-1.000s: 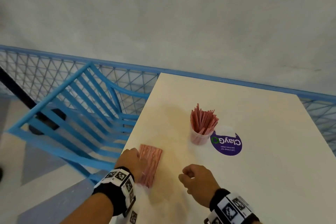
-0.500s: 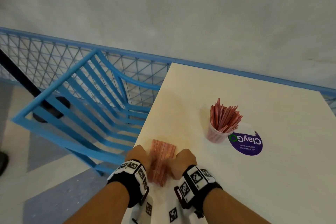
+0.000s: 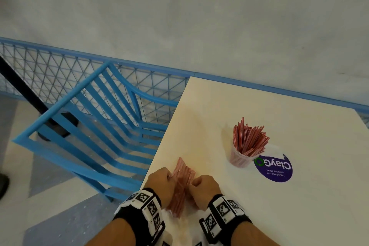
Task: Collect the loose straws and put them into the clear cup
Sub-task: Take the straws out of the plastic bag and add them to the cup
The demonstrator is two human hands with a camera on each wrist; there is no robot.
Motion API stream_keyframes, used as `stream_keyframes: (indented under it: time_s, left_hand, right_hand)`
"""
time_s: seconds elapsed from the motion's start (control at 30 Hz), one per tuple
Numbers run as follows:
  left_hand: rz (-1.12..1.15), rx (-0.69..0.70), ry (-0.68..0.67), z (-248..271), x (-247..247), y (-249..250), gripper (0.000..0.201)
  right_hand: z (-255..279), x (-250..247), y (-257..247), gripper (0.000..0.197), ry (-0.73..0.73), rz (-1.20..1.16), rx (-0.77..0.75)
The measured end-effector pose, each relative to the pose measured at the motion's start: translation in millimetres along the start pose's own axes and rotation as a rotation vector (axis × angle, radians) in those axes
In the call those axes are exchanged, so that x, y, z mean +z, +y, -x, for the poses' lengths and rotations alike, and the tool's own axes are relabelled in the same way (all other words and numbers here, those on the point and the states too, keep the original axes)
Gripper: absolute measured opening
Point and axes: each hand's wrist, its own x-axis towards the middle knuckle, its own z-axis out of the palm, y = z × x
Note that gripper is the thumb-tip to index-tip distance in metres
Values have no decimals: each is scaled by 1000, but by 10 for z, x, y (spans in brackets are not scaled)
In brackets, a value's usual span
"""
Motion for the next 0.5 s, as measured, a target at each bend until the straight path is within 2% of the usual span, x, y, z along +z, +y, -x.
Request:
stream_keyframes:
  time_s: [0.17,0.3,0.37,0.43,0.5]
  left_hand:
    - [102,18,-32,43,45,79,21]
    - [251,38,-69,118,0,135,21]
    - [308,69,-89,171,-76,201,21]
    - [377,104,-117,235,-161,270,22]
    - [461,114,-158,316,-243,344,23]
  right_hand:
    - [-6,-38,119,27,-46,-132,-27]
    - [124,-136,96,26,-112,-357,-25]
    - [203,-195,81,31,-195,-570,15]
    - [289,-245,88,42,-288,-884,85]
    - [389,-290,87,46,-365,-1104,85]
